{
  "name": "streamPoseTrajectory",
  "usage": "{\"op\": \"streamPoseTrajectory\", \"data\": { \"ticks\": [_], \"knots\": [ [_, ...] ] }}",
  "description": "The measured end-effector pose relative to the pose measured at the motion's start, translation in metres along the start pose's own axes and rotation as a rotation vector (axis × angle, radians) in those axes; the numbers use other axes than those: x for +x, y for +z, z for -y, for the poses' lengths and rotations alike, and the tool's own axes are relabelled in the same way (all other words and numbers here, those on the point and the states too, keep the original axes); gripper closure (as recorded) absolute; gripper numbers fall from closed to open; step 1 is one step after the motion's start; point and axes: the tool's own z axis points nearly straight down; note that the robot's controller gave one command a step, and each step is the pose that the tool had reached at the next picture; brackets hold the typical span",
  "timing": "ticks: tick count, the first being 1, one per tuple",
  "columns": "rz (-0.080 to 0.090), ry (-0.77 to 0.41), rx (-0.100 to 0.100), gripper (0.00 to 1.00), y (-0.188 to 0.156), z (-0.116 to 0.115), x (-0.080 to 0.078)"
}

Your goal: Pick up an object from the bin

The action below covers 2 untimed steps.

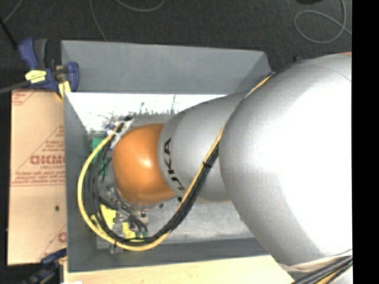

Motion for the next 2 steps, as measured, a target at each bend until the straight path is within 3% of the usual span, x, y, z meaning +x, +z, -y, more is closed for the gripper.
{"op": "streamPoseTrajectory", "data": {
  "ticks": [1, 2],
  "knots": [
    [0.010, -0.092, -0.002, 0.00, 0.0347, 0.0065, -0.0076],
    [0.003, 0.098, -0.003, 1.00, 0.0355, 0.0038, -0.0020]
  ]
}}
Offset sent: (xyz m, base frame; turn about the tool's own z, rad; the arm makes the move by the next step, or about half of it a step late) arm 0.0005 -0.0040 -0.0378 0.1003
